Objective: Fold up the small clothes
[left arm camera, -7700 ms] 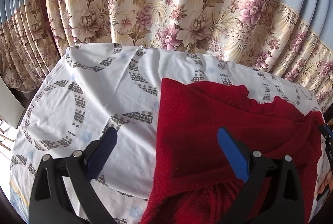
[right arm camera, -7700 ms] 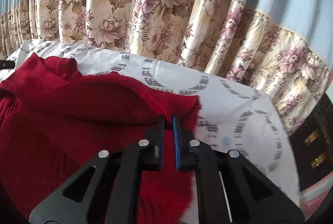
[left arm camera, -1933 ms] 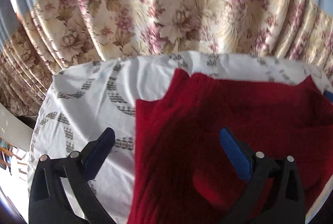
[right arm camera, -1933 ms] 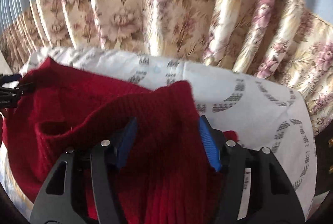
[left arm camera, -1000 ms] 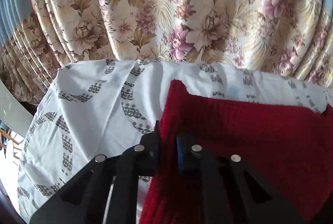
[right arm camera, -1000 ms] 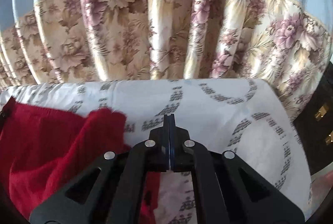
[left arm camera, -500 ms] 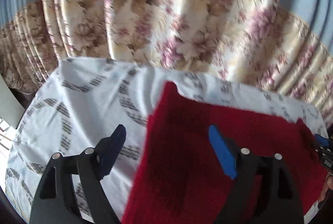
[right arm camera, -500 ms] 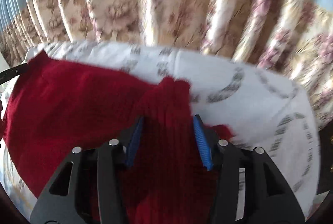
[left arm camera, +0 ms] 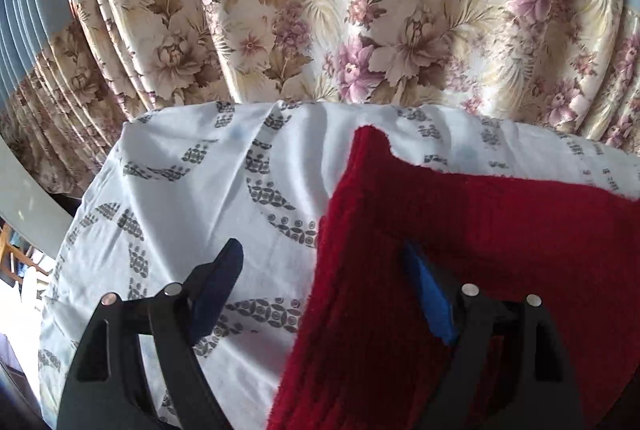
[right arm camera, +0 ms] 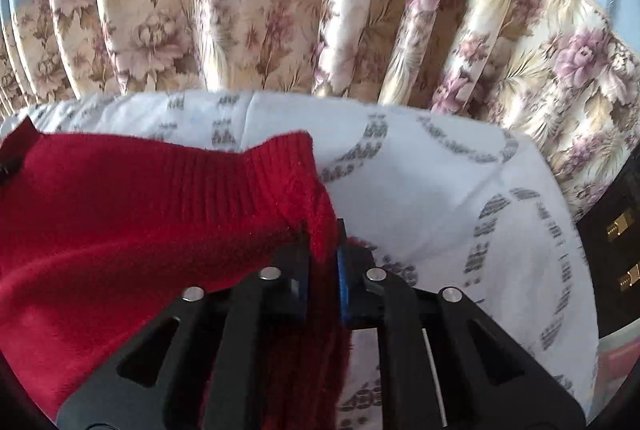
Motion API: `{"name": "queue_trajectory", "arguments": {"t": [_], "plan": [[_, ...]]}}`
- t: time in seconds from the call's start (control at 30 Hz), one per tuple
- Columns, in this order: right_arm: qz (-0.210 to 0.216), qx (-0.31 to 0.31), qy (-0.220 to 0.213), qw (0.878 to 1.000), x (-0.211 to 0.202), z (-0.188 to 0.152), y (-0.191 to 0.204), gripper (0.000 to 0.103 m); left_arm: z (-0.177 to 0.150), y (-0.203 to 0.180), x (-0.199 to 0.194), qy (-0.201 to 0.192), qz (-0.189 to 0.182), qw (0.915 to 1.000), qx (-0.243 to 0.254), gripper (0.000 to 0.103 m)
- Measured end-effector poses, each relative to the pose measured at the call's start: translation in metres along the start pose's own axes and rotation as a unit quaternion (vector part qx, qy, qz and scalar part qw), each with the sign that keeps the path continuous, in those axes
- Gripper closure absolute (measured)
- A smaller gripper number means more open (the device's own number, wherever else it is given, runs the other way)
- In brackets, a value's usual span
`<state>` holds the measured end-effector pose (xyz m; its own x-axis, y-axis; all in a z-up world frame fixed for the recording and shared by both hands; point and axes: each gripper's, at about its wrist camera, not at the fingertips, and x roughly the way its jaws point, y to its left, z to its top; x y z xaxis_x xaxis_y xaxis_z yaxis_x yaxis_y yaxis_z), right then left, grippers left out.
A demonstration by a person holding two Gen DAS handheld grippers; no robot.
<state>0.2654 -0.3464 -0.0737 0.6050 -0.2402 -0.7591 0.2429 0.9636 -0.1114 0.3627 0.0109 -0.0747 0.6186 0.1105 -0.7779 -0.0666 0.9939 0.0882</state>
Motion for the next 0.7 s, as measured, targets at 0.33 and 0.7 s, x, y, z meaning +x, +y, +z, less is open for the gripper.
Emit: {"name": "queue_trajectory", "arguments": {"t": [0.33, 0.7], "plan": [[0.054, 0.086, -0.021, 0.995, -0.057, -0.019, -0.042, 0.003, -0.019, 0.008, -0.093, -0.059, -0.053, 0.9963, -0.031, 0.016], [0.09, 0.082, -0.014, 0.992, -0.069, -0.059, -0.025, 0.003, -0.058, -0.075, -0.139, -0.074, -0.111, 0.9909, 0.016, 0.014]]}}
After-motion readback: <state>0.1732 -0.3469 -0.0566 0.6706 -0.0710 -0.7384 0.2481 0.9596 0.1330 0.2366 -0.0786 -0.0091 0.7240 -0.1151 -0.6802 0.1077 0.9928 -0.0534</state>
